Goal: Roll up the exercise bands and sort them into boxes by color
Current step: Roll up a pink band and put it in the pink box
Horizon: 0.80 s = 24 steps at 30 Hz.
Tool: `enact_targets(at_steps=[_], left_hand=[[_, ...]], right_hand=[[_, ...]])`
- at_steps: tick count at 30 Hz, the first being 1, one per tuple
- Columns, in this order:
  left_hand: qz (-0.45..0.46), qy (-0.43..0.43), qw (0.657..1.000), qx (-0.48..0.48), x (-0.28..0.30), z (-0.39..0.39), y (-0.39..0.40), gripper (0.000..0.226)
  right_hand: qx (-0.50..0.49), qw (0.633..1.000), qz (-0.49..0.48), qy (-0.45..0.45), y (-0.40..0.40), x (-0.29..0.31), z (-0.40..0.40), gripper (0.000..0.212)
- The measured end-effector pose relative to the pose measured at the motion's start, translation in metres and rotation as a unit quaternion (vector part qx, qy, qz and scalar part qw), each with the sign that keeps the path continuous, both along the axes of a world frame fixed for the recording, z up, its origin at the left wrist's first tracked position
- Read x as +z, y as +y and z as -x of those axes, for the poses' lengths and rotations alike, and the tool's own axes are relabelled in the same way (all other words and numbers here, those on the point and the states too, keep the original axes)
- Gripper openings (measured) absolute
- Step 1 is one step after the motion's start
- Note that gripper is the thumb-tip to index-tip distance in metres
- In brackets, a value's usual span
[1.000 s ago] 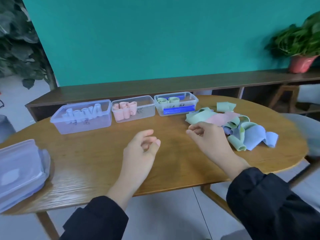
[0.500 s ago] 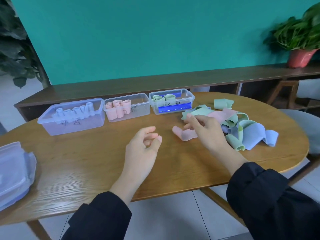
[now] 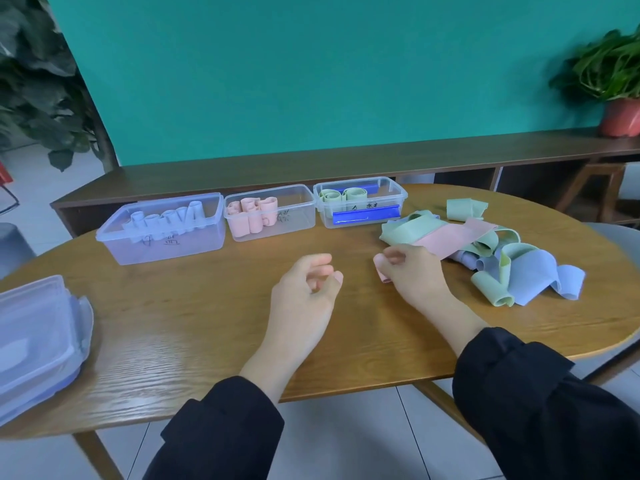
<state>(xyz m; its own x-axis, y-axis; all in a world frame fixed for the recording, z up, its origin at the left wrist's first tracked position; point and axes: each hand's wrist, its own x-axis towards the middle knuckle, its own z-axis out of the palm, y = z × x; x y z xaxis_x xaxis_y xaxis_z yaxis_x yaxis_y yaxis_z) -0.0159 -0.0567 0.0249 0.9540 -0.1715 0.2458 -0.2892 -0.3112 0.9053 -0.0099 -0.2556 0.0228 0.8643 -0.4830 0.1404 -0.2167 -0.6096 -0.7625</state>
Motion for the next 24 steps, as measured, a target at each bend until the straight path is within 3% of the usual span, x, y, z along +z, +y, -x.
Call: enact_targets(at_steps=[3,7,10,14,19,24], left_hand=[[0.002,0.001,1.0,0.002,0.001,-0.001,0.003,0.027],[0.005,-0.001,1.0,0.004,0.003,-0.002,0.004,0.028],[0.003,-0.002,1.0,0.006,0.004,-0.003,0.007,0.028],[0.002,-0.006,1.0,0.006,0.007,-0.009,0.016,0.03],[0.023,-0.019,0.999,-0.019,0.012,-0.02,0.036,0.03],[0.045,-0.017,0.998,-0.033,0.018,-0.024,0.06,0.024]], right_hand=[[-0.028,0.998,-0.001,0.051,0.0,0.003,-0.005,0.039],[-0.067,0.99,0.028,0.125,0.004,0.01,-0.005,0.021],[-0.004,0.998,0.001,0.064,0.013,0.008,-0.004,0.014],[0.11,0.991,-0.07,-0.026,0.033,0.008,0.001,0.022],[0.214,0.946,-0.232,-0.069,0.062,0.015,0.005,0.049],[0.297,0.911,-0.28,-0.06,0.082,0.024,0.007,0.066]])
